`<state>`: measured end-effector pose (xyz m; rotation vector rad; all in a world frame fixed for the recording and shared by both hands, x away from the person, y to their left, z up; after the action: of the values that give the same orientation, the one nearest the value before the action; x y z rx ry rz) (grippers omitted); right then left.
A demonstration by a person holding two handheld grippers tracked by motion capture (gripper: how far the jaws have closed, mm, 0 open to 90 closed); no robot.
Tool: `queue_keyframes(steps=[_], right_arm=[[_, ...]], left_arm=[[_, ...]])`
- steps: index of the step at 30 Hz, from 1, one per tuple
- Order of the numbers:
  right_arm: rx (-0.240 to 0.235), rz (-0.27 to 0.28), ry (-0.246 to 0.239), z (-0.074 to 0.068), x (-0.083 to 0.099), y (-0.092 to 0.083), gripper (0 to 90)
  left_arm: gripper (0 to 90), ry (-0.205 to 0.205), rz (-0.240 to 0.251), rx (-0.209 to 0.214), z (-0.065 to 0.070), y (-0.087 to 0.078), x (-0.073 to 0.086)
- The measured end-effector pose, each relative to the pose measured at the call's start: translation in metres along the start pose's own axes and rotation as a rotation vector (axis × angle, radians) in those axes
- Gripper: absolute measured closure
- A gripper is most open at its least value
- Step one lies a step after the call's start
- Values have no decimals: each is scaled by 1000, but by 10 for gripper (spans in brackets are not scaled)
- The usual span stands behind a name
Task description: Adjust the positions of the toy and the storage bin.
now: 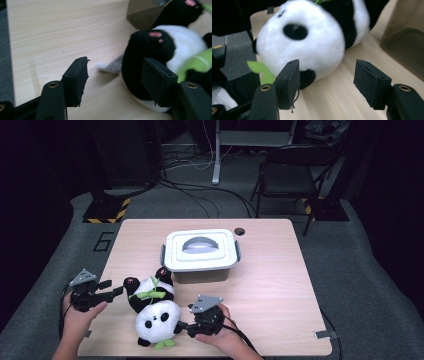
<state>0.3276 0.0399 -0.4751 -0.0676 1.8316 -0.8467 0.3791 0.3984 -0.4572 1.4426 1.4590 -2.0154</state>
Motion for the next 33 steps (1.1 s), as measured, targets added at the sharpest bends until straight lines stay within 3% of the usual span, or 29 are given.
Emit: queue_keyframes(steps=[3, 4, 7, 9, 11, 15, 17, 20, 23, 26, 29, 33], right_arm=[[-19, -4, -7, -2, 5, 2, 390], [-33, -6, 16, -3, 6, 2, 402], [-53, -22, 26, -4, 10, 7, 418], [-72, -43, 28, -6, 13, 10, 419], [-83, -53, 7, -9, 14, 14, 409], [-76, -81, -11, -14, 18, 22, 429], [-62, -93, 1, -14, 18, 25, 504], [-88, -98, 13, -13, 18, 26, 597], [-88, -98, 27, -11, 18, 25, 695], [-89, -95, 38, -8, 18, 24, 803], [-86, -99, 45, -4, 17, 21, 847], [-76, -92, 64, -1, 15, 17, 857]], left_arm=[[380, 20, -8, 14, 3, 2, -6], [380, 23, -9, 16, 3, 3, -7], [380, 31, -8, 28, 3, 5, -11], [380, 47, 20, 23, 3, -2, -14], [377, 42, 59, 30, 3, -9, -17], [367, 52, 40, 51, 5, -3, -23], [377, 32, 50, 81, 5, 5, -26], [386, 23, 49, 118, 8, 16, -29], [382, 33, 7, 144, 12, 26, -30], [476, 30, -2, 167, 15, 31, -29], [555, 41, -12, 159, 16, 29, -28], [575, 52, -24, 160, 18, 23, -22]])
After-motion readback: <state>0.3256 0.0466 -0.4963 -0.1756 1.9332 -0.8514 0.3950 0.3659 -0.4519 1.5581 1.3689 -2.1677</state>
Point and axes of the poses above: each handheld gripper's, and its own axes: y roughly forward along the jaws, x roughly out of its underside, z roughly to its right, the point moved 2 cm from there along y, roughly forward along the jaws, and after that the axes turned 10 degrees about y, right-handed, at the moved point
